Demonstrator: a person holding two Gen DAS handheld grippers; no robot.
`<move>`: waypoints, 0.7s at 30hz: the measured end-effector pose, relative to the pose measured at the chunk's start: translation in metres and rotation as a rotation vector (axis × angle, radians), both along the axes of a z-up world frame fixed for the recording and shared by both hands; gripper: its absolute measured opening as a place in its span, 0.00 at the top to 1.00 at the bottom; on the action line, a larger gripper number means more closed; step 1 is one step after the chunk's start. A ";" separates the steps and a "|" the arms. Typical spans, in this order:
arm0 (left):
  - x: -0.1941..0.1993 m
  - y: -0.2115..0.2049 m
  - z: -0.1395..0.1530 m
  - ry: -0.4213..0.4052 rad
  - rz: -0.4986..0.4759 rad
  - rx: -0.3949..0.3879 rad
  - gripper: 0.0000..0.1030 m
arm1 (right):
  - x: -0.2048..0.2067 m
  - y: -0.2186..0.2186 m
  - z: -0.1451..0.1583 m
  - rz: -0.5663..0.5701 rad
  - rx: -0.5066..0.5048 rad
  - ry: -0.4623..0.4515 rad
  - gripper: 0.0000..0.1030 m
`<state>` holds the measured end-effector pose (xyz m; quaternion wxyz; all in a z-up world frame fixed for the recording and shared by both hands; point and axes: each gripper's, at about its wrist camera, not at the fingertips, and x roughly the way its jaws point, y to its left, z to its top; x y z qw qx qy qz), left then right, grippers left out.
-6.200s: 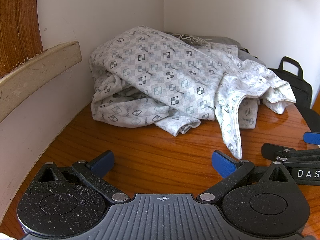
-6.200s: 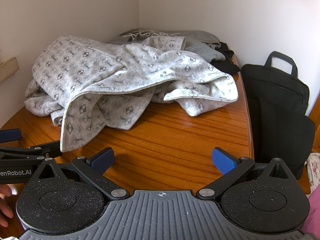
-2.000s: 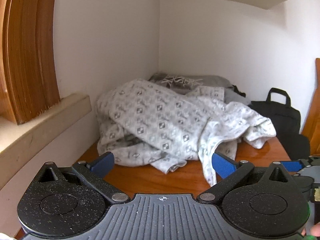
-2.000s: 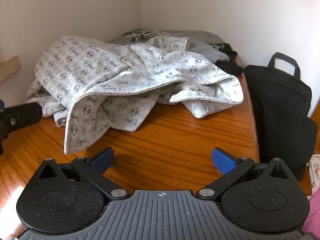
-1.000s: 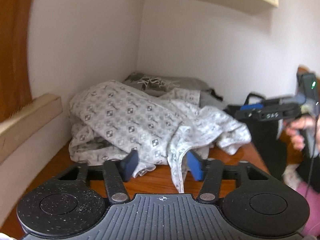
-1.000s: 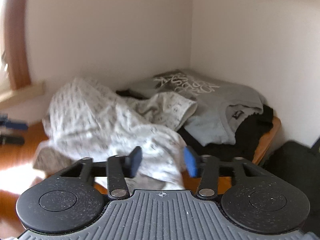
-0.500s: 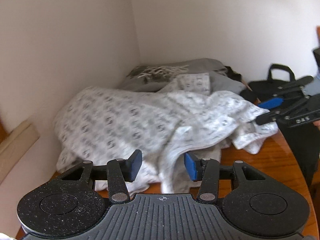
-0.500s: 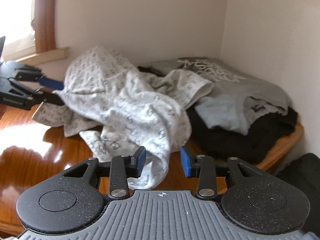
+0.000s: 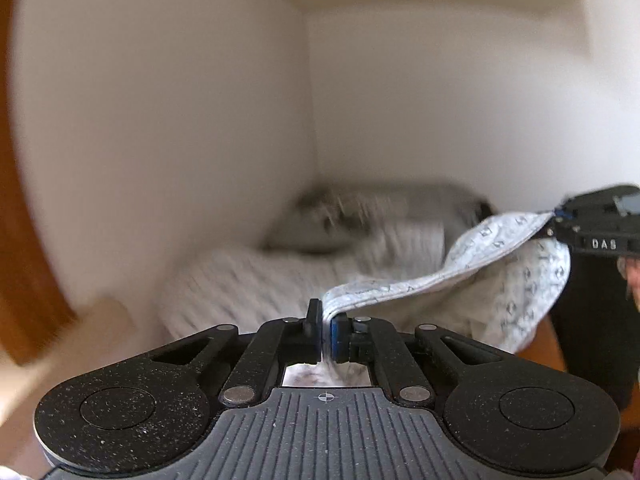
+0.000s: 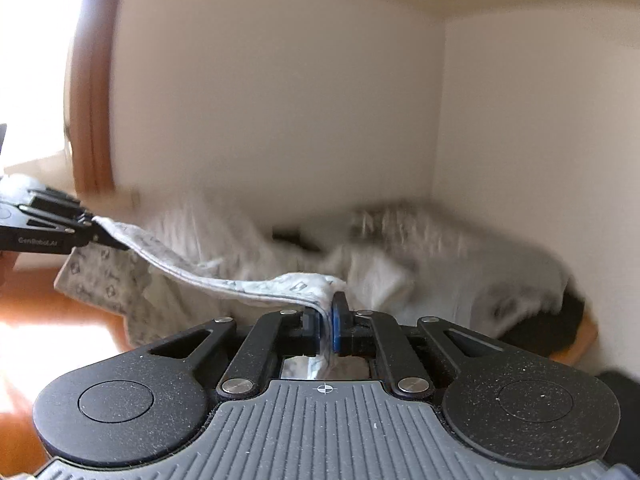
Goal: Fold clothes
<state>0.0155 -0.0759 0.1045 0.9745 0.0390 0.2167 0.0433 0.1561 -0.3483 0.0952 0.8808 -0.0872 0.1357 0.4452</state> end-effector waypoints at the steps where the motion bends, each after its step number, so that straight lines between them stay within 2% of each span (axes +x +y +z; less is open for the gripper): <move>1: -0.008 0.001 0.011 -0.027 0.008 -0.001 0.96 | -0.006 0.000 0.012 0.006 0.008 -0.022 0.94; 13: -0.124 0.010 0.137 -0.290 0.167 -0.017 0.97 | -0.098 0.007 0.144 0.116 0.087 -0.278 0.96; 16: -0.162 0.012 0.183 -0.367 0.216 -0.007 0.97 | -0.130 0.007 0.184 0.147 0.122 -0.365 0.96; 21: -0.220 0.007 0.272 -0.484 0.303 0.078 0.97 | -0.182 0.001 0.265 0.196 0.219 -0.476 0.97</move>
